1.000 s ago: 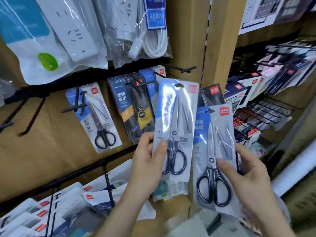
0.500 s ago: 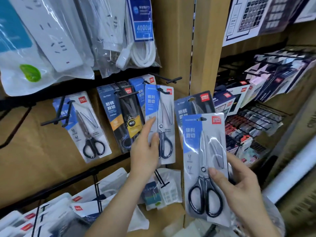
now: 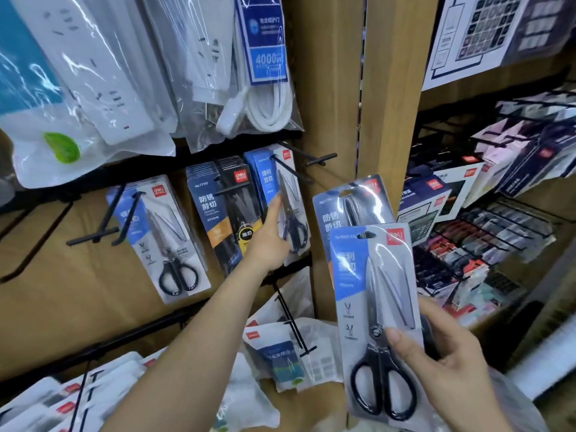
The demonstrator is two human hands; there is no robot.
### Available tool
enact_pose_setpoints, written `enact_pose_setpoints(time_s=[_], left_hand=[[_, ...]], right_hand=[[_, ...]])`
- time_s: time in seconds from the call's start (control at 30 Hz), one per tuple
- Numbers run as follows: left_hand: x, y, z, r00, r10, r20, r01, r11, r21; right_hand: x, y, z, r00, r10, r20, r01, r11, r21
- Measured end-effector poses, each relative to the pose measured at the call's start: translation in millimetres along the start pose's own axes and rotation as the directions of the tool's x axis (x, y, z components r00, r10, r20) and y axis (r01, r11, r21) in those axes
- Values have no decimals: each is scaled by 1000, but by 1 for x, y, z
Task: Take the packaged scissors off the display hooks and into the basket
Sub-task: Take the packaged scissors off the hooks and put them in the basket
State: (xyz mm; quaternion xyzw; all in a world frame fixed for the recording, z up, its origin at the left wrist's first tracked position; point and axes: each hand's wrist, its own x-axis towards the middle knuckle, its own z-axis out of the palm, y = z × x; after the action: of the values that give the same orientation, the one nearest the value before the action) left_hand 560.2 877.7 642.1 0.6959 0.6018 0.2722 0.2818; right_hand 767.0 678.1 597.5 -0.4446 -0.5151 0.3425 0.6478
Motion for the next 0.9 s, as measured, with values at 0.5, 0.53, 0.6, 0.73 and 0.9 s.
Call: enact_pose_setpoints(time_s=[0.5,0.53,0.6,0.73,0.9], left_hand=[[-145,15,20,992,121,-41,-128,912,-389],[-146,14,23,995,79,-62,-97,913,-397],[-146,9,22,997,-8,-79,-27,906,-423],[-149,-1,14,998,-69,-2,58,846,-531],[-169,-11,8,995,-83,-59,14,687,-727]], right_hand=[[20,0,37,994,105,26,-108,974,200],[19,-2,40,993,118,19,-119,971,207],[18,0,46,989,146,8,-144,969,202],[16,0,52,978,205,42,-210,961,179],[12,3,58,978,191,88,-200,974,108]])
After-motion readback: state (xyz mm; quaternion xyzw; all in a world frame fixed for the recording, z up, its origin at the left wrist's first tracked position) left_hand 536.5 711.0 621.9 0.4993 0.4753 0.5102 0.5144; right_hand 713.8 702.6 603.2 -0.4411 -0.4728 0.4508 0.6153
